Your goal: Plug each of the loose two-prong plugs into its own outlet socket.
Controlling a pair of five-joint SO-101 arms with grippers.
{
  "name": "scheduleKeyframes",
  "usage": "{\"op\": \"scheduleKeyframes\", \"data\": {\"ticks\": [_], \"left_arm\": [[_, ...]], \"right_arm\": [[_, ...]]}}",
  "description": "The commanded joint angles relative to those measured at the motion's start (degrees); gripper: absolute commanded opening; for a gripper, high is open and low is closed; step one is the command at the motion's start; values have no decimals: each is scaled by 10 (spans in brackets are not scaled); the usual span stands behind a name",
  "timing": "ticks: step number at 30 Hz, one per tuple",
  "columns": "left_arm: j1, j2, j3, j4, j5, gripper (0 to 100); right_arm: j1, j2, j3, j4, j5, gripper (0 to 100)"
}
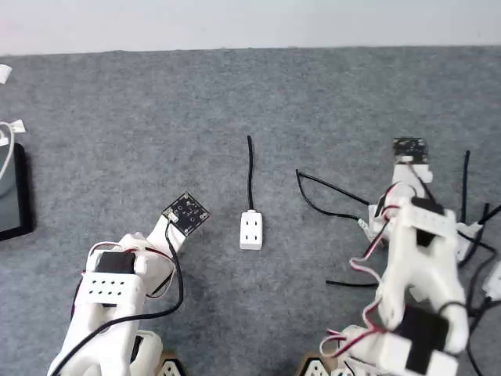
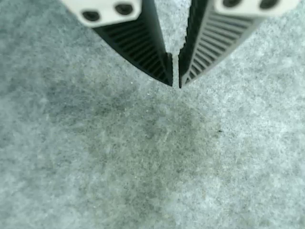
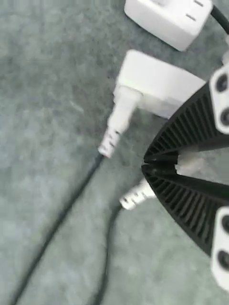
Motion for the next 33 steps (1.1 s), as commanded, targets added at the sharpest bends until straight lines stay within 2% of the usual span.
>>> {"op": "scheduleKeyframes", "data": {"ticks": [1,33], "left_arm": [[-2,-7,-7,-9,-3,13],[-1,-7,-7,-10,-3,13]], "right_arm": [[8,29,-55,-8,-4,9],[-74,39,-40,54,104,9]]}}
